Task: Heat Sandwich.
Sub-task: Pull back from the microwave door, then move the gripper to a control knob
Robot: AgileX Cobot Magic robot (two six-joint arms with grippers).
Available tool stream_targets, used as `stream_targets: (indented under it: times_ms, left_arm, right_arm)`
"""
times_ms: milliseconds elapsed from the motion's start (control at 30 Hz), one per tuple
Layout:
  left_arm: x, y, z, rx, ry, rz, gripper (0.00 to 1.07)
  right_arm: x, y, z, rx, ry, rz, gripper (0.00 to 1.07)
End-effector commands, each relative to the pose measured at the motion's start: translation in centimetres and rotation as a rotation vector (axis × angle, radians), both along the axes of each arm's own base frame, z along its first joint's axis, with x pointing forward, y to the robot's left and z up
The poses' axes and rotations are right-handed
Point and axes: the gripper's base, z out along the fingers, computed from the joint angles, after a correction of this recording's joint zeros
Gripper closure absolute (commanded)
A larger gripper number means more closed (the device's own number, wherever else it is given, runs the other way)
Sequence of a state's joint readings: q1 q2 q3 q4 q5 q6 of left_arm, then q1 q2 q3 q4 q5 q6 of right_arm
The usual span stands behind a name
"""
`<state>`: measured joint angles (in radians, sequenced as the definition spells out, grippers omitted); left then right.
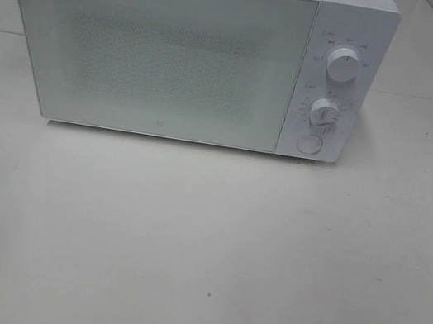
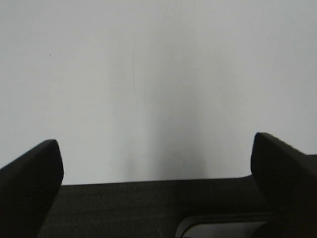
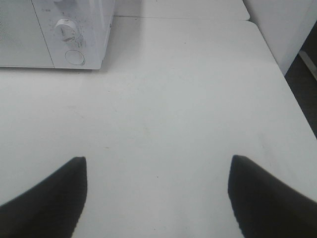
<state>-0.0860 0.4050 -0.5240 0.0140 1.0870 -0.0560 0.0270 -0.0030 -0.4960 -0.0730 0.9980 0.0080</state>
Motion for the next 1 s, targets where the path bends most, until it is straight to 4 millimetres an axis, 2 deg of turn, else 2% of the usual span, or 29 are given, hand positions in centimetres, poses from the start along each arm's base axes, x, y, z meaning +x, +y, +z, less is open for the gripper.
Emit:
stream_targets:
  times_ms: [33, 133, 400, 433, 1000]
  left_arm:
    - [-1.2, 0.1, 0.3, -0.002, -0.094, 0.0, 0.09]
    - [-2.9, 0.3, 0.7, -0.011, -0.207, 0.0, 0.09]
    - [-5.7, 0.4, 0.9, -0.045, -0.385, -0.003, 0.09]
    - [-6.6, 0.5, 0.9, -0.05, -0.442, -0.004, 0.09]
    - [-6.6, 0.5, 0.9, -0.052, -0.44, -0.002, 0.09]
  right_arm:
    - [-0.4, 0.0, 0.0, 0.004, -0.031, -0.004, 0.32]
    - [-0.4, 0.0, 0.0, 0.004, -0.031, -0.004, 0.32]
    - [-0.4, 0.0, 0.0, 0.004, -0.031, -0.004, 0.32]
    - [-0.4, 0.0, 0.0, 0.004, -0.031, -0.004, 0.32]
    - [-0.4, 0.0, 0.0, 0.006, -0.031, -0.005, 0.32]
